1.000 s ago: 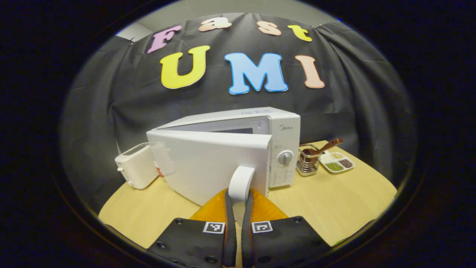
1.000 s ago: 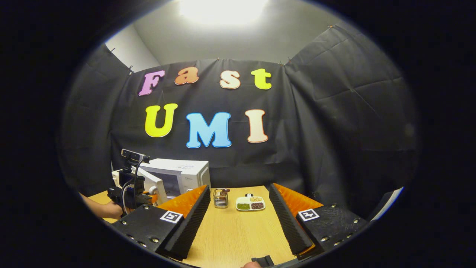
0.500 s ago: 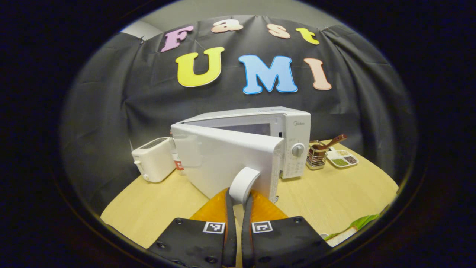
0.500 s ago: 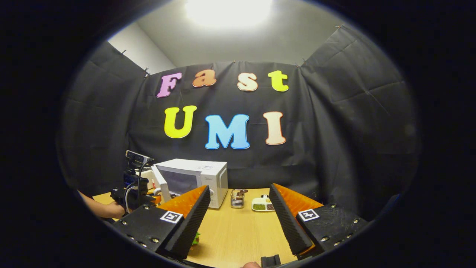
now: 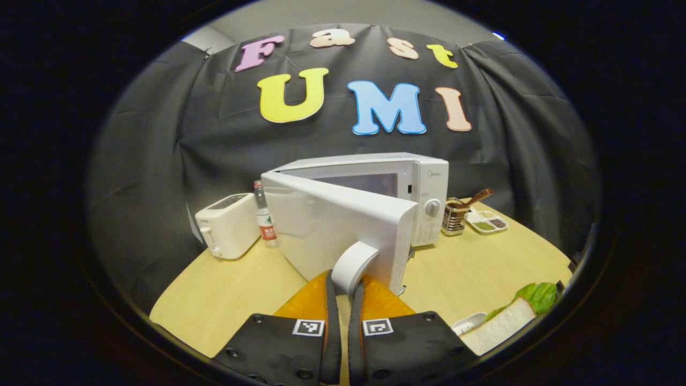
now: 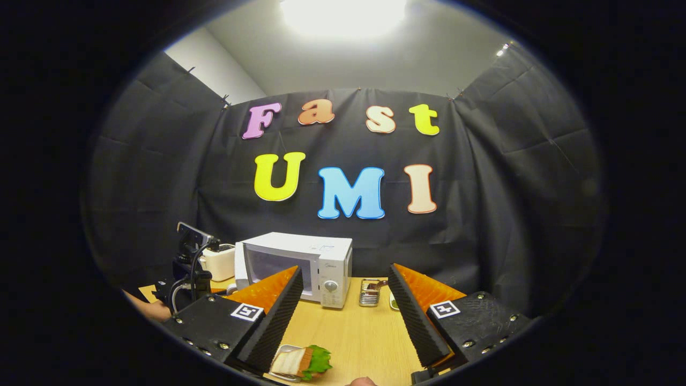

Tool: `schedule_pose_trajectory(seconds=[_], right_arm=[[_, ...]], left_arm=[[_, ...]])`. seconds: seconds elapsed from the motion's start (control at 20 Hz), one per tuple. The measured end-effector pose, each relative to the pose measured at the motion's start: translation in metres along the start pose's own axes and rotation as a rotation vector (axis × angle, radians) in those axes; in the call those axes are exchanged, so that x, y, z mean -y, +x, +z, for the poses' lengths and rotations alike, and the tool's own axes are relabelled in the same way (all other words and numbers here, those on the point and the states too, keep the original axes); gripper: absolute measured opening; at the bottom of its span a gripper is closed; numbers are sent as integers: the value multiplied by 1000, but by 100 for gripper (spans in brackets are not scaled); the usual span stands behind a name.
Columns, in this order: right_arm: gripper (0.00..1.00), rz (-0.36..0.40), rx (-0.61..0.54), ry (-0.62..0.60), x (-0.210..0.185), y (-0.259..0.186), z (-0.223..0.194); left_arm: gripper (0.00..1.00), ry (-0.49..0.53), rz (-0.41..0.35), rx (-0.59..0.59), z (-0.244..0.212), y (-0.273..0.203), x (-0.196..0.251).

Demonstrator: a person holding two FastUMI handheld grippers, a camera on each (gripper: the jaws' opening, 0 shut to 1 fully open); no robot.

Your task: Open the microwave oven with the left hand, put the food in, and close the microwave oven.

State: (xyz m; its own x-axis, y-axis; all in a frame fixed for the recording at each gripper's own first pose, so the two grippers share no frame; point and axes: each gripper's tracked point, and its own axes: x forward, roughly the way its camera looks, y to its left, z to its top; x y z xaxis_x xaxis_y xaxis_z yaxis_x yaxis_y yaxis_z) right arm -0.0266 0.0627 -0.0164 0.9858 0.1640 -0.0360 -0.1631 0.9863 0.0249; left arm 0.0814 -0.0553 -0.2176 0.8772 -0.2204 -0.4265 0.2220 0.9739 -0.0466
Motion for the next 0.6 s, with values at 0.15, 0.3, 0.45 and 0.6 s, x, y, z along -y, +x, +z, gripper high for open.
schedule_pose_trajectory(seconds=[0.15, 0.3, 0.45, 0.6], right_arm=[[97, 10, 1, -5, -23, 5, -1], [97, 5, -8, 11, -42, 10, -3], [97, -5, -7, -4, -58, 14, -4], [97, -17, -8, -4, -71, 23, -6]], left_arm=[[12, 2, -10, -2, -7, -12, -22], [12, -3, -14, -2, -12, -21, -42], [12, -13, 5, 3, -16, -30, -69], [12, -19, 12, 9, -22, -35, -93]])
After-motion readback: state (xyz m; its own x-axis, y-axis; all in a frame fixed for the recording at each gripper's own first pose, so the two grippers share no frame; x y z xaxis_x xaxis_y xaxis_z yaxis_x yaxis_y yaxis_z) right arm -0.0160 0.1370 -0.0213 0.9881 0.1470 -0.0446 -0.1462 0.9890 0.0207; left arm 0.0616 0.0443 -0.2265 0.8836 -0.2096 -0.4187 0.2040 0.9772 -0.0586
